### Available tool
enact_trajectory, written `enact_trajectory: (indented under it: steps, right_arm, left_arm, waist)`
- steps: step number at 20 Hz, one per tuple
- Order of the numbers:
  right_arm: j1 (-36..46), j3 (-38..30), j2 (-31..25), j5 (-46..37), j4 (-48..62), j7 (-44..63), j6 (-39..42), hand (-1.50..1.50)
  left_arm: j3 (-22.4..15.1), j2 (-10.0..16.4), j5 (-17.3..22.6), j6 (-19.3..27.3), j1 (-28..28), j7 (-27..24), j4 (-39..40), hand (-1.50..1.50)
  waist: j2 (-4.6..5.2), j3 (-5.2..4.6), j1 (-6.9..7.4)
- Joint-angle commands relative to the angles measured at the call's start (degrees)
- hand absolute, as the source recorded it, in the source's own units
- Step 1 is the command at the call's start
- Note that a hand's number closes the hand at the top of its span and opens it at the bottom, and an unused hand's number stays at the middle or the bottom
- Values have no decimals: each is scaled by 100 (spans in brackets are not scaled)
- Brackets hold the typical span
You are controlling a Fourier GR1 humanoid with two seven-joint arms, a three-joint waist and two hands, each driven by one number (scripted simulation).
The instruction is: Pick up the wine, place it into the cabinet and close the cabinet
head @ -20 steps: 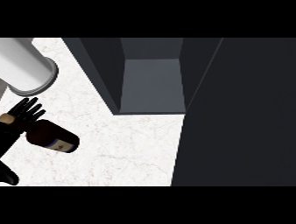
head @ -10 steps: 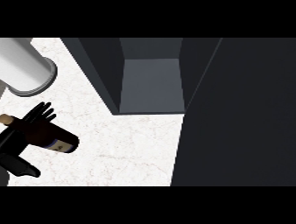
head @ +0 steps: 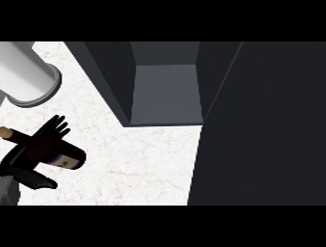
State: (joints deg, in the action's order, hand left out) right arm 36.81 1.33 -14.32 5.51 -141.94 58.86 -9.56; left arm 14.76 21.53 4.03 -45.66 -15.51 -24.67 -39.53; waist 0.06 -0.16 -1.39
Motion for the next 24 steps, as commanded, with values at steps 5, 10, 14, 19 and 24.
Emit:
enact_trajectory:
  steps: [5,10,14,19,24]
  right_arm:
    - [-19,-121,-25,476,-486,507,-85,-150]
    - [-64,10,41,383,-475,474,-127,-150]
    - [-88,75,-31,217,-526,437,-96,-150]
    - [-216,132,49,183,-540,381,-181,-150]
    - [-223,20,18,269,-301,127,-67,-150]
  left_arm:
    - [-251,-68,-330,-245,-413,-1074,742,-150]
    - [-293,-208,-101,-438,-366,-1045,898,150]
    - [-589,-300,-252,-591,-397,-1283,783,150]
    - [-982,-67,-625,-304,-358,-2037,54,150]
    - [-1010,-656,-752,1310,-77,-2601,-79,150]
  waist:
    - [9,-3,-38]
    - [-3,1,-5]
    - [-8,-1,-15]
    - [-27,-4,-20]
    - [-10,5,71]
